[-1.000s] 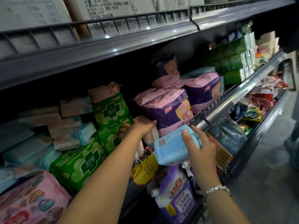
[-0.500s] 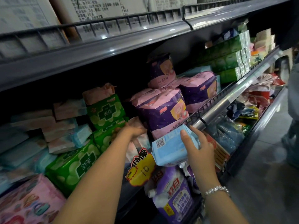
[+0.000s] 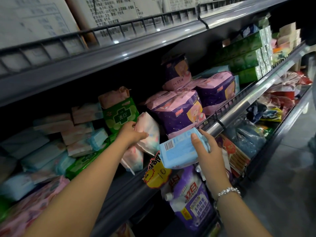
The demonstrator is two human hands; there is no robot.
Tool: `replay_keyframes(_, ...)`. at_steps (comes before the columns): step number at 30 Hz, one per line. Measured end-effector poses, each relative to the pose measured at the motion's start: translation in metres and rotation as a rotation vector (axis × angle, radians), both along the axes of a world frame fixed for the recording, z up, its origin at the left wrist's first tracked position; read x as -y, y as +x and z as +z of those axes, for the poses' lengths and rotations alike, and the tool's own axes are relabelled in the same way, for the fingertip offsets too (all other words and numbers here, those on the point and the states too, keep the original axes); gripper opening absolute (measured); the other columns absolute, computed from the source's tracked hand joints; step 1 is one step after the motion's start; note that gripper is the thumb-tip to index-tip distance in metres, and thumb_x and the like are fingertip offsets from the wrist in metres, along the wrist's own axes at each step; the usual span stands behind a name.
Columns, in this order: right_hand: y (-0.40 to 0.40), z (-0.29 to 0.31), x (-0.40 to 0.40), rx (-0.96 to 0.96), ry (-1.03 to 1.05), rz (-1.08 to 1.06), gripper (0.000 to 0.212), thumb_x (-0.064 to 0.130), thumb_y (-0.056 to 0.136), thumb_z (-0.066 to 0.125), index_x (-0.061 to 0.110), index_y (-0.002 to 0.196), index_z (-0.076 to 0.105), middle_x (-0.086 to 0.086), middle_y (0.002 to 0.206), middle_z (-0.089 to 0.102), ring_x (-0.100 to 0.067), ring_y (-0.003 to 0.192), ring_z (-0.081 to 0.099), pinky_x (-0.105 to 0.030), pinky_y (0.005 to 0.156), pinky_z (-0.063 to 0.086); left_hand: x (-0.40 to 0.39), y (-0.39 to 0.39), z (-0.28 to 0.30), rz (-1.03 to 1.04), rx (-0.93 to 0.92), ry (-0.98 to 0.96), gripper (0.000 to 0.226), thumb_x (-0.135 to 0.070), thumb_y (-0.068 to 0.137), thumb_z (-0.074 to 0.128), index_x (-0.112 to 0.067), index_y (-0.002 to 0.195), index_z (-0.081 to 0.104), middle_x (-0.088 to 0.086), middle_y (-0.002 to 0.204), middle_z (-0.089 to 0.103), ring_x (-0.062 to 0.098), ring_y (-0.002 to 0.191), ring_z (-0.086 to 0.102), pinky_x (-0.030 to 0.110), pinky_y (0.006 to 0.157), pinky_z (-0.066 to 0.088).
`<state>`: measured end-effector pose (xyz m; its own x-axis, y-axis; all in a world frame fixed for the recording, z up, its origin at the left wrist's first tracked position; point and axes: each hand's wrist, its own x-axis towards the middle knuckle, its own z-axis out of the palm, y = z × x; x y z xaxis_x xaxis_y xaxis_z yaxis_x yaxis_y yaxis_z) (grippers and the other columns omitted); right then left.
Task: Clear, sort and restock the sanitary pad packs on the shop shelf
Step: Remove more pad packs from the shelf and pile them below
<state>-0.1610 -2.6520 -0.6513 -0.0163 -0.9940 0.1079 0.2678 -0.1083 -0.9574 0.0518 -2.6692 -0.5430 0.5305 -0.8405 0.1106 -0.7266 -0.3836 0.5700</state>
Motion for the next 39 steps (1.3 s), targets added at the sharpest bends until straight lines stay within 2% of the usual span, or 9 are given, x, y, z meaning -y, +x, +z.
replay_keyframes(4, 0.004, 0.007, -0.008, 0.077, 0.016, 0.056, 0.078, 0.077, 0.061, 0.057, 0.035, 0.127, 0.056, -0.007, 0.127, 0.053, -0.018, 0.109, 0.058, -0.035, 0.087, 0.053, -0.034, 0.006, 0.023, -0.024, 0.130, -0.076, 0.076, -0.025, 0.076, 0.079, -0.012, 0.141, 0.043, 0.009, 0.138, 0.052, 0.027, 0.116, 0.055, 0.026, 0.082, 0.040)
replay_keyframes(9, 0.013, 0.011, -0.027, 0.166, 0.070, 0.171, 0.048, 0.054, 0.088, 0.059, 0.026, 0.127, 0.055, -0.003, 0.113, 0.061, -0.010, 0.084, 0.057, -0.018, 0.056, 0.042, -0.091, 0.009, 0.048, -0.035, 0.151, -0.167, 0.073, -0.026, 0.076, 0.080, -0.014, 0.140, 0.046, 0.006, 0.136, 0.054, 0.025, 0.115, 0.055, 0.028, 0.087, 0.041)
replay_keyframes(15, 0.016, 0.011, -0.069, 0.174, 0.139, 0.308, 0.025, 0.051, 0.091, 0.055, 0.032, 0.106, 0.062, 0.002, 0.103, 0.065, -0.014, 0.089, 0.061, -0.032, 0.074, 0.048, -0.185, 0.001, 0.053, -0.022, 0.086, -0.218, 0.068, -0.027, 0.074, 0.082, -0.019, 0.134, 0.052, -0.002, 0.127, 0.056, 0.012, 0.104, 0.050, 0.025, 0.085, 0.037)
replay_keyframes(20, -0.001, 0.018, -0.110, 0.098, 0.207, 0.375, 0.019, 0.044, 0.092, 0.058, 0.025, 0.094, 0.058, 0.001, 0.092, 0.064, -0.012, 0.077, 0.058, -0.027, 0.064, 0.043, -0.255, -0.011, 0.040, -0.032, 0.055, -0.212, 0.066, -0.029, 0.074, 0.082, -0.023, 0.133, 0.053, -0.011, 0.120, 0.052, 0.006, 0.105, 0.047, 0.022, 0.082, 0.034)
replay_keyframes(24, -0.023, 0.025, -0.148, 0.028, 0.204, 0.364, 0.023, 0.029, 0.097, 0.054, 0.025, 0.079, 0.040, 0.004, 0.079, 0.052, -0.012, 0.072, 0.050, -0.034, 0.080, 0.037, -0.295, -0.020, 0.007, -0.053, 0.059, -0.142, 0.071, -0.033, 0.075, 0.081, -0.025, 0.137, 0.049, -0.010, 0.132, 0.050, 0.008, 0.116, 0.046, 0.019, 0.084, 0.030)
replay_keyframes(28, -0.037, -0.010, -0.153, -0.020, 0.316, 0.483, 0.012, 0.040, 0.095, 0.053, 0.030, 0.089, 0.051, 0.004, 0.092, 0.060, -0.019, 0.098, 0.054, -0.038, 0.093, 0.038, -0.315, -0.027, -0.042, -0.065, 0.002, -0.067, 0.069, -0.028, 0.075, 0.081, -0.023, 0.136, 0.050, -0.006, 0.135, 0.052, 0.010, 0.118, 0.048, 0.018, 0.083, 0.031)
replay_keyframes(31, -0.045, -0.042, -0.151, -0.083, 0.412, 0.556, 0.024, 0.048, 0.089, 0.058, 0.027, 0.099, 0.060, 0.000, 0.105, 0.066, -0.017, 0.095, 0.059, -0.029, 0.075, 0.043, -0.322, -0.035, -0.083, -0.068, -0.059, -0.005, 0.064, -0.027, 0.074, 0.080, -0.025, 0.132, 0.054, -0.010, 0.124, 0.055, 0.007, 0.108, 0.050, 0.020, 0.082, 0.032)
replay_keyframes(33, -0.049, -0.066, -0.150, -0.137, 0.457, 0.560, 0.033, 0.051, 0.084, 0.063, 0.024, 0.104, 0.063, -0.002, 0.111, 0.068, -0.020, 0.102, 0.061, -0.034, 0.083, 0.045, -0.324, -0.040, -0.113, -0.067, -0.095, 0.050, 0.063, -0.028, 0.075, 0.078, -0.026, 0.133, 0.053, -0.009, 0.125, 0.055, 0.007, 0.104, 0.048, 0.022, 0.083, 0.033)
replay_keyframes(39, -0.061, -0.128, -0.155, -0.332, 0.604, 0.560, 0.045, 0.057, 0.083, 0.062, 0.023, 0.113, 0.062, -0.001, 0.096, 0.068, -0.016, 0.084, 0.060, -0.027, 0.066, 0.041, -0.322, -0.056, -0.211, -0.033, -0.240, 0.192, 0.066, -0.028, 0.077, 0.078, -0.022, 0.136, 0.050, -0.003, 0.134, 0.054, 0.015, 0.116, 0.052, 0.022, 0.083, 0.035)
